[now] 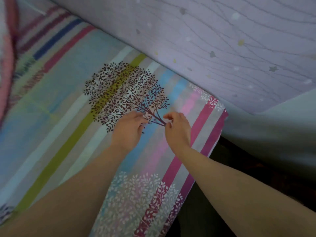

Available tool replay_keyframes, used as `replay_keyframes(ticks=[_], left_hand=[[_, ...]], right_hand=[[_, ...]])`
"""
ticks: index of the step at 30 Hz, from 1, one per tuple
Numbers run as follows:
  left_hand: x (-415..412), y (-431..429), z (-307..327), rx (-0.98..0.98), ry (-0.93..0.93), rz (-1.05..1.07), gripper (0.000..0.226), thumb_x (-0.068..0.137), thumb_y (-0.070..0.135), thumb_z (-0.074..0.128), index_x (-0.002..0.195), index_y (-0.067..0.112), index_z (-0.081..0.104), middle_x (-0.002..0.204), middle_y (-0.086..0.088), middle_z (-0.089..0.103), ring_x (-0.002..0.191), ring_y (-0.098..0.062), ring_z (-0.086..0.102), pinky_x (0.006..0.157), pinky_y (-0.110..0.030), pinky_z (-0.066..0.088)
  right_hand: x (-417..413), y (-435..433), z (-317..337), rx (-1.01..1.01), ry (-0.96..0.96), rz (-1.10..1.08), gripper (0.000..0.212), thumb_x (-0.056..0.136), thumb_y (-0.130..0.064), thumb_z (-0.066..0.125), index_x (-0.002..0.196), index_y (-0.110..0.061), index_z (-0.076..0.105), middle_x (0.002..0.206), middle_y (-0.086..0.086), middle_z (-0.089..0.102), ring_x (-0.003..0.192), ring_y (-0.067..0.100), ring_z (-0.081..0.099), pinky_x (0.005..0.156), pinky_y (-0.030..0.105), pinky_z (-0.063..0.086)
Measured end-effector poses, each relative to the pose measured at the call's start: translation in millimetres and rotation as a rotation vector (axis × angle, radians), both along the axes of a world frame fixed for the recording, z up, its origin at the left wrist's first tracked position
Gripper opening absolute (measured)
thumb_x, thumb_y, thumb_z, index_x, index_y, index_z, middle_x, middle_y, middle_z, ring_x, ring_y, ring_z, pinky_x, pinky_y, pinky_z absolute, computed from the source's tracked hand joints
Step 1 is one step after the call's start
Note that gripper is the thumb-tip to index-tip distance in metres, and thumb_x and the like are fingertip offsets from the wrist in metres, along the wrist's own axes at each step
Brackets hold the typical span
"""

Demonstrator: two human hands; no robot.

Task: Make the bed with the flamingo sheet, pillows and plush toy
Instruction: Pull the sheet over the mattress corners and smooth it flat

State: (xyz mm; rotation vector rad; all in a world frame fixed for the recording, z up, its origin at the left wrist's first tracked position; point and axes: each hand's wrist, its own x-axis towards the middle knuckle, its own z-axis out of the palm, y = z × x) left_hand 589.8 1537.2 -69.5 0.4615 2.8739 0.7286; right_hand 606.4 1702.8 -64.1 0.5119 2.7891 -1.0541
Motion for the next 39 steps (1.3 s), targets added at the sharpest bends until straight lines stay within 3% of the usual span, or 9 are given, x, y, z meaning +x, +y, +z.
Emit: replay_keyframes(ticks=[8, 18, 23, 26, 30, 33, 35, 37, 39], left_hand=[[33, -158, 32, -0.072, -0.005, 0.197, 0.019, 0.085, 0.007, 0.060, 0.098, 0.012, 0.073, 0.114, -0.007, 0.069, 0.118, -0.030, 0.057, 0.099, -0.042, 0.045], [71, -316, 36, -0.162, -0.064, 0.504, 0.030, 0.083, 0.008, 0.067, 0.112, 0.013, 0.068, 0.128, -0.005, 0.060, 0.130, -0.027, 0.046, 0.111, -0.036, 0.030], [78, -364, 24, -0.316, -0.176, 0.615, 0.046, 0.083, 0.012, 0.065, 0.128, 0.013, 0.056, 0.142, -0.006, 0.046, 0.136, -0.027, 0.035, 0.102, -0.043, 0.040], [80, -393, 10, -0.381, -0.237, 0.699, 0.041, 0.079, 0.008, 0.069, 0.120, 0.009, 0.063, 0.149, -0.010, 0.037, 0.142, -0.032, 0.027, 0.099, -0.048, 0.043], [81, -419, -4, -0.477, -0.154, 0.699, 0.031, 0.058, -0.009, 0.078, 0.086, 0.002, 0.072, 0.139, -0.021, 0.048, 0.128, -0.046, 0.043, 0.079, -0.058, 0.050], [76, -441, -11, -0.634, -0.132, 0.708, 0.029, 0.074, -0.009, 0.061, 0.100, 0.001, 0.069, 0.140, -0.017, 0.046, 0.140, -0.037, 0.029, 0.104, -0.065, 0.025], [75, -453, -17, -0.675, -0.140, 0.711, 0.031, 0.077, -0.008, 0.055, 0.103, 0.002, 0.068, 0.122, -0.017, 0.057, 0.137, -0.037, 0.033, 0.110, -0.063, 0.014], [74, -453, -17, -0.630, -0.143, 0.723, 0.030, 0.078, -0.009, 0.052, 0.099, 0.003, 0.069, 0.101, -0.018, 0.062, 0.118, -0.046, 0.048, 0.106, -0.057, 0.028], [71, -442, -14, -0.497, -0.180, 0.773, 0.027, 0.081, -0.006, 0.050, 0.092, 0.011, 0.069, 0.092, -0.013, 0.062, 0.101, -0.040, 0.054, 0.081, -0.039, 0.042]], right_hand=[[-8, -153, 24, -0.028, -0.095, 0.308, 0.021, 0.091, -0.010, 0.052, 0.102, -0.024, 0.062, 0.120, -0.001, 0.052, 0.106, 0.021, 0.052, 0.086, 0.038, 0.048], [-22, -315, 31, -0.029, -0.063, 0.684, 0.026, 0.089, -0.008, 0.052, 0.109, -0.022, 0.060, 0.121, 0.001, 0.051, 0.114, 0.021, 0.048, 0.098, 0.036, 0.043], [-30, -375, 13, 0.010, -0.049, 0.900, 0.039, 0.083, -0.006, 0.053, 0.118, -0.024, 0.058, 0.124, 0.000, 0.055, 0.118, 0.023, 0.046, 0.101, 0.032, 0.037], [-30, -406, 1, 0.028, -0.016, 1.056, 0.050, 0.082, -0.008, 0.055, 0.129, -0.027, 0.052, 0.128, -0.003, 0.056, 0.122, 0.023, 0.044, 0.104, 0.033, 0.035], [-29, -438, -9, 0.027, -0.013, 1.145, 0.062, 0.082, -0.008, 0.057, 0.139, -0.025, 0.042, 0.138, -0.002, 0.047, 0.127, 0.024, 0.037, 0.105, 0.035, 0.035], [-32, -460, -16, -0.010, 0.069, 1.189, 0.071, 0.078, -0.004, 0.061, 0.141, -0.026, 0.038, 0.142, -0.002, 0.043, 0.126, 0.025, 0.038, 0.101, 0.038, 0.040], [-36, -469, -23, -0.011, 0.126, 1.216, 0.078, 0.074, -0.002, 0.063, 0.143, -0.026, 0.035, 0.146, -0.003, 0.038, 0.126, 0.024, 0.038, 0.100, 0.039, 0.042], [-39, -468, -29, 0.015, 0.141, 1.239, 0.084, 0.072, -0.002, 0.066, 0.145, -0.028, 0.032, 0.149, -0.003, 0.034, 0.128, 0.024, 0.036, 0.100, 0.038, 0.042], [-39, -463, -33, 0.033, 0.153, 1.256, 0.089, 0.072, 0.000, 0.067, 0.147, -0.028, 0.029, 0.152, -0.001, 0.031, 0.133, 0.024, 0.032, 0.102, 0.039, 0.040]])
